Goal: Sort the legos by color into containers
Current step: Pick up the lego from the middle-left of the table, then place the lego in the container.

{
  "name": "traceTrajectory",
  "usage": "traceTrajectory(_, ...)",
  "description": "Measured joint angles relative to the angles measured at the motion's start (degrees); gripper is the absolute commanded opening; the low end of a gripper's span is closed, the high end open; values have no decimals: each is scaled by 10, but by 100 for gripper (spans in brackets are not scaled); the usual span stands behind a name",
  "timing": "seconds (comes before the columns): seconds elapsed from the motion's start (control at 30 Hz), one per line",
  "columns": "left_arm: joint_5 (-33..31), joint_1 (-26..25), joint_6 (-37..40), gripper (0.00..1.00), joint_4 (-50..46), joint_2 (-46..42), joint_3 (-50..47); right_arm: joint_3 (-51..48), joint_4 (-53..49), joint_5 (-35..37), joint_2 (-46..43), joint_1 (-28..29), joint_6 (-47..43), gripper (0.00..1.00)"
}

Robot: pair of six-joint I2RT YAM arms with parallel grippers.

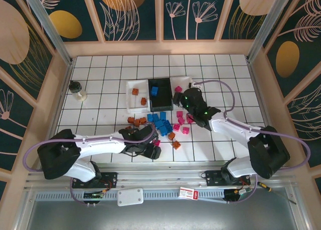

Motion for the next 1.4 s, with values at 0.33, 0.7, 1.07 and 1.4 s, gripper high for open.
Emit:
traceTrajectory(0.33, 3, 0, 2, 17, 0, 5, 13, -14, -5, 10, -45, -15, 0, 65)
traceTrajectory(0.7, -37, 54, 16, 11, -31, -40, 93, -32, -10, 11, -62, -23, 0, 65)
traceTrajectory(1.07, -37, 224, 74, 11, 59, 116, 299, -42, -31, 24, -108, -29, 0, 65)
traceTrajectory(1.4, -22, 281, 83, 36, 69, 309, 442, -61, -49, 28, -132, -30, 0, 65)
